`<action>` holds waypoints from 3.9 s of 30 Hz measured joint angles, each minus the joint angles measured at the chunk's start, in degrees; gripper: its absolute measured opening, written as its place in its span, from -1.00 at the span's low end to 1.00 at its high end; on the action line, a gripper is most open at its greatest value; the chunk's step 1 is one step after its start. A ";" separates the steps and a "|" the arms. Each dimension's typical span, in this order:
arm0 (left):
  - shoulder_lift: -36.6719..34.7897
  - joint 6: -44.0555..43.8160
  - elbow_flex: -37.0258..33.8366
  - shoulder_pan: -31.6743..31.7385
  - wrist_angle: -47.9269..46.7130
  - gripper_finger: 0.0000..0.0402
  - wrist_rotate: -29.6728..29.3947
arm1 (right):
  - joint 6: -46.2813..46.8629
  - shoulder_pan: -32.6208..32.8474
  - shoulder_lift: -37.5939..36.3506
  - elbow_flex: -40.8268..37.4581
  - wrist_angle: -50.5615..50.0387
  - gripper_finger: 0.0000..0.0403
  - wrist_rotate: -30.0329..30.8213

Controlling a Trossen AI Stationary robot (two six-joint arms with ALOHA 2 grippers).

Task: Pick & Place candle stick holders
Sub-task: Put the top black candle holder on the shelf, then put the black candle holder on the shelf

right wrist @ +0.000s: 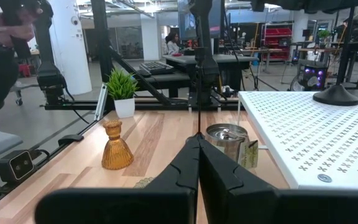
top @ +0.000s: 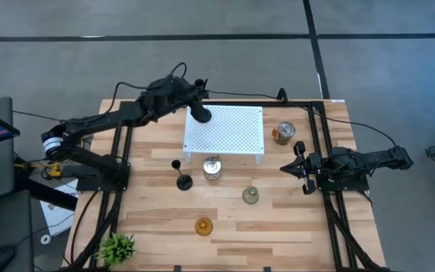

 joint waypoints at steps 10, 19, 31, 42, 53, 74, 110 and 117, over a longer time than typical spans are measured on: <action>-3.05 2.84 -0.04 -0.07 -0.67 0.06 0.07 | 0.00 0.00 0.00 0.00 0.00 -1.00 0.00; -8.15 2.70 -0.04 -0.11 -6.28 0.07 6.12 | 0.00 0.00 -0.01 0.02 -0.01 -1.00 0.00; -16.81 2.76 -0.04 -0.10 -22.04 0.06 7.91 | 0.00 0.00 0.00 0.02 0.00 -1.00 0.00; -19.94 12.06 -0.04 -4.30 -38.50 -0.67 22.12 | 0.02 0.00 0.00 0.01 -0.01 -1.00 -0.01; -29.21 16.33 -14.18 -7.96 -41.14 -0.98 25.14 | 3.03 0.00 -0.02 0.01 0.00 -1.00 0.00; -43.65 5.28 -41.18 -15.23 -15.53 -0.98 33.74 | 3.04 0.00 -0.02 0.00 0.33 -1.00 1.81; -35.11 -1.73 -50.84 -34.56 4.64 -0.63 12.55 | 3.04 0.00 -0.01 0.00 0.33 -1.00 1.99; -28.60 -2.34 -50.82 -34.55 5.89 -0.34 5.03 | 3.03 0.00 -0.01 0.01 0.28 -1.00 1.73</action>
